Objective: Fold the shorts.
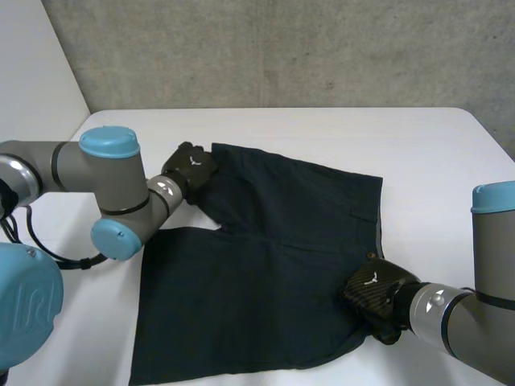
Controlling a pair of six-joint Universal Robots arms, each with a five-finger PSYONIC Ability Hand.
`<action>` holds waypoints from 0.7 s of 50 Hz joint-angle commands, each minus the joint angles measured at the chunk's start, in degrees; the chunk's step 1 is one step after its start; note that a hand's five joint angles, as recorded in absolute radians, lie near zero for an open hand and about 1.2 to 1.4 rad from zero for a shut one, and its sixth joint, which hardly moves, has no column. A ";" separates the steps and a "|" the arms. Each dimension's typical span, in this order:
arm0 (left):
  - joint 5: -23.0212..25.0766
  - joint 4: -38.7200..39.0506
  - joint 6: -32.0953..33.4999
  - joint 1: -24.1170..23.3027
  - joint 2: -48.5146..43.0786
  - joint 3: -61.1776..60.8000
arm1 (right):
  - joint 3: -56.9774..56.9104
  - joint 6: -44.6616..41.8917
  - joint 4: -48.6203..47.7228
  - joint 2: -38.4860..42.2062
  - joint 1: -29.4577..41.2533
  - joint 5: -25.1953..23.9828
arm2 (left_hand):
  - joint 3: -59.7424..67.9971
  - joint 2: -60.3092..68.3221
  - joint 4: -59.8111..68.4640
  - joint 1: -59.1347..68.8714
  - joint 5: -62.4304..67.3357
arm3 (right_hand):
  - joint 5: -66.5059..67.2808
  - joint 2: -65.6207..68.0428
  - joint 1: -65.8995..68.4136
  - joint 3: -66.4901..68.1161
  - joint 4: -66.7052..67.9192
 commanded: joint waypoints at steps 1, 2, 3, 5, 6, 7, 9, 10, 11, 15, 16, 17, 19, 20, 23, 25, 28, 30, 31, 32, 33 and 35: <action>-9.00 0.27 1.46 0.26 -0.29 0.05 | -0.08 -0.01 -0.24 0.27 -0.08 0.08 | 29.65 29.49 29.45 26.62 29.88 | 15.11 12.95 24.10 12.17 11.91; -10.58 0.19 1.46 0.18 -0.29 -0.12 | -0.16 -0.01 -0.32 0.27 -0.08 0.08 | 29.65 29.49 29.45 26.62 29.88 | 15.11 12.95 24.10 12.17 11.91; -13.12 0.10 1.37 0.00 -0.29 -0.82 | -0.16 0.08 -0.32 0.27 -0.08 0.08 | 29.65 29.49 29.45 26.62 29.88 | 15.11 12.95 24.10 12.17 11.91; -15.33 -0.08 1.37 -0.09 -0.12 -1.35 | -0.25 0.17 -0.50 0.27 -0.08 0.17 | 29.65 29.49 29.45 26.62 29.88 | 15.11 12.95 24.10 12.17 11.91; -16.21 -0.25 1.37 -0.17 -0.03 -1.62 | -0.25 0.26 -0.59 0.19 -0.08 0.17 | 29.65 29.49 29.45 26.62 29.88 | 15.11 12.95 24.10 12.17 11.91; -17.44 -0.25 1.28 -0.18 0.15 -2.40 | -0.34 0.34 -0.67 0.19 -0.08 0.17 | 29.65 29.49 29.45 26.62 29.88 | 15.11 12.95 24.10 12.17 11.91; -18.06 -0.25 1.28 -0.26 0.50 -3.28 | -0.34 0.35 -0.67 0.10 -0.08 0.17 | 29.65 29.49 29.45 26.62 29.88 | 15.11 12.95 24.10 12.17 11.91; -18.15 -0.25 1.28 -0.26 0.85 -3.81 | -0.34 0.35 -0.67 0.10 -0.08 0.17 | 29.65 29.49 29.45 26.62 29.88 | 15.11 12.95 24.10 12.17 11.91; -18.07 -0.25 1.02 -0.26 1.55 -4.69 | -0.34 0.35 -0.67 0.10 0.01 0.17 | 29.65 29.49 29.45 26.62 29.88 | 15.11 12.95 24.10 12.17 11.91; -17.71 -0.25 0.76 -0.44 2.87 -6.01 | -0.34 0.70 -0.67 0.10 0.01 0.17 | 15.64 15.48 15.44 12.61 15.88 | 15.11 12.95 24.10 12.17 11.91; -17.80 -0.25 0.67 -0.44 3.05 -6.01 | -0.34 0.78 -0.67 0.10 0.01 0.17 | 8.05 7.89 7.85 5.02 8.28 | 15.11 12.95 24.10 12.17 11.91; -17.80 -0.25 0.58 -0.53 3.13 -6.01 | -0.34 0.96 -0.67 0.10 0.01 0.08 | -2.01 -2.17 -2.22 -5.04 -1.78 | 15.11 12.95 24.10 12.17 11.91; -17.98 -0.25 0.58 -0.61 3.92 -5.93 | -0.52 1.84 -0.67 0.10 0.09 0.00 | -32.31 -32.47 -32.51 -35.34 -32.08 | 15.11 12.95 24.10 12.17 11.91; -18.15 -0.25 0.49 -0.61 4.45 -5.92 | -0.60 2.19 -0.67 0.10 0.10 0.00 | -37.56 -37.72 -37.76 -40.59 -37.32 | 15.11 12.95 24.10 12.17 11.91; -18.15 -0.34 -0.73 -0.61 7.35 -6.63 | -1.04 3.68 -0.76 0.01 0.18 -0.09 | -38.62 -38.78 -38.82 -41.65 -38.39 | 15.11 12.95 24.10 12.17 11.91; -18.24 -0.60 -2.22 -0.53 9.36 -7.50 | -1.31 4.38 -0.94 0.01 0.18 -0.09 | -38.11 -38.28 -38.32 -41.15 -37.88 | 15.11 12.95 24.10 12.17 11.91; -18.15 -2.36 -7.23 -0.09 14.46 -11.10 | -2.53 6.14 -1.81 0.01 0.36 -0.09 | -37.61 -37.77 -37.81 -40.64 -37.38 | 15.11 12.95 24.10 12.17 11.91; -18.07 -4.81 -12.04 0.00 19.10 -14.69 | -3.76 8.33 -2.60 0.19 0.27 -0.09 | -36.94 -37.10 -37.14 -39.97 -36.71 | 15.11 12.95 24.10 12.17 11.91; -17.98 -5.78 -13.73 0.00 20.70 -16.11 | -4.29 9.21 -2.87 0.19 0.18 -0.09 | -36.60 -36.76 -36.80 -39.63 -36.37 | 15.11 12.95 24.10 12.17 11.91; -17.89 -6.75 -15.31 0.00 22.28 -17.60 | -4.90 10.44 -3.13 0.27 0.10 -0.18 | -36.43 -36.59 -36.63 -39.46 -36.20 | 15.11 12.95 24.10 12.17 11.91; -17.63 -7.89 -16.98 0.00 23.95 -19.27 | -5.52 11.67 -3.31 0.27 0.01 -0.18 | -36.10 -36.26 -36.30 -39.13 -35.87 | 15.11 12.95 24.10 12.17 11.91; -16.14 -11.05 -22.08 0.00 29.22 -24.71 | -7.37 15.89 -3.93 0.89 -0.08 -0.88 | -33.92 -34.08 -34.12 -36.95 -33.69 | 15.11 12.95 24.10 12.17 11.91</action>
